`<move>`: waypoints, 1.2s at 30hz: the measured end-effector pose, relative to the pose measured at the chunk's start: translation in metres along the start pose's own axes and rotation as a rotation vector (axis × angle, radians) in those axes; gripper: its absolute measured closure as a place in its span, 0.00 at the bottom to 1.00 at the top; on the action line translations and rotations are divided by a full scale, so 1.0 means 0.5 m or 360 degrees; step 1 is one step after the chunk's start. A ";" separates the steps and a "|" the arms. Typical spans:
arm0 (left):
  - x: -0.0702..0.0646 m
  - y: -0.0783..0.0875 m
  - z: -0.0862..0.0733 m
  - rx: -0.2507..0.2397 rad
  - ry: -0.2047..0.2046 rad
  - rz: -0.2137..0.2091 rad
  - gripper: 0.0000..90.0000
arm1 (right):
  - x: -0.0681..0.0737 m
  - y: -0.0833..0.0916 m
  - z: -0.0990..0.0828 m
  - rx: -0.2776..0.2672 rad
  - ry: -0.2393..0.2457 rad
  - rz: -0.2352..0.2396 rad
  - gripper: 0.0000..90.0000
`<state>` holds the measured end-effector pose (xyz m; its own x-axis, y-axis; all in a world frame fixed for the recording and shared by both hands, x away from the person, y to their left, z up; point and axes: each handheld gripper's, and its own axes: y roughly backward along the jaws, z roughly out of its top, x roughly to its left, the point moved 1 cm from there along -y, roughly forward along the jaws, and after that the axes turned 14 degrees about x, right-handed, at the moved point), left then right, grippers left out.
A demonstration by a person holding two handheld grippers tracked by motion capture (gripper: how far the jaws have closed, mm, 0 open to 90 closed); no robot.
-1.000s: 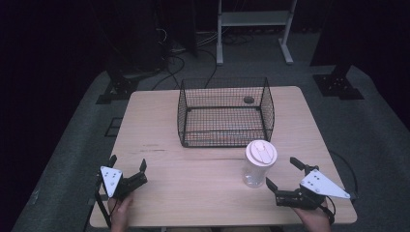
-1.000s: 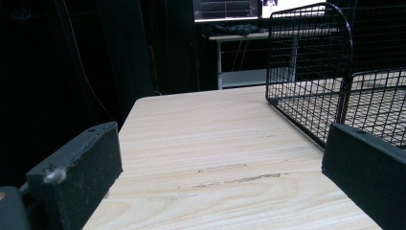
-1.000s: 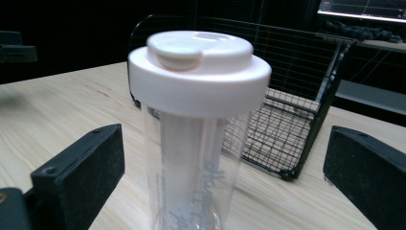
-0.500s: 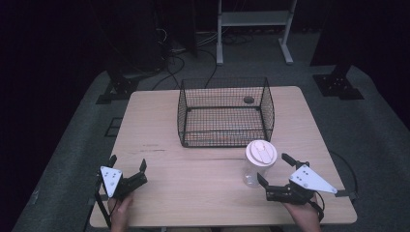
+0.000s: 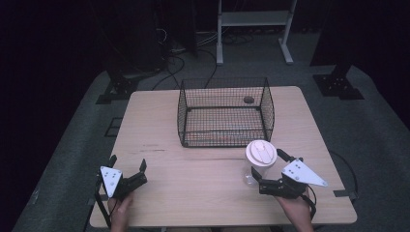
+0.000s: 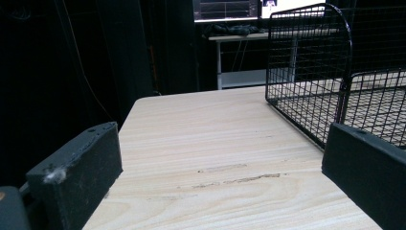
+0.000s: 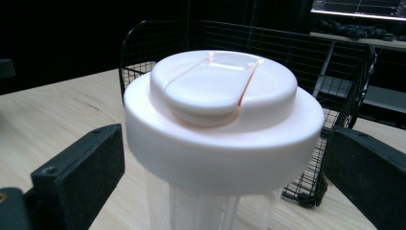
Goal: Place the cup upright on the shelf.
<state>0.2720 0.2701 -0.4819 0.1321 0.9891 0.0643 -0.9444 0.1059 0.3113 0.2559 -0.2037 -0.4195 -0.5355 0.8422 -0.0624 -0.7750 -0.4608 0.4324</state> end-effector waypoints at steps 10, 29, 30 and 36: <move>0.000 0.000 0.000 -0.0001 0.0001 -0.0003 0.00 | 0.008 -0.028 0.011 0.0007 -0.0001 -0.0016 0.00; 0.001 0.000 0.000 -0.0001 0.0004 -0.0005 0.00 | 0.004 -0.035 0.034 0.0058 0.0052 -0.0001 0.05; 0.001 0.000 0.000 -0.0001 0.0004 -0.0006 0.00 | 0.004 -0.036 0.036 0.0060 0.0055 0.0005 0.05; 0.002 0.000 0.000 0.0000 0.0006 -0.0005 0.00 | 0.000 -0.039 0.057 0.0054 0.0057 0.0066 0.05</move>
<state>0.2719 0.2709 -0.4819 0.1340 0.9892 0.0600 -0.9440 0.1090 0.3116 0.2803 -0.1867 -0.4023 -0.5789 0.8118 -0.0760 -0.7406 -0.4846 0.4655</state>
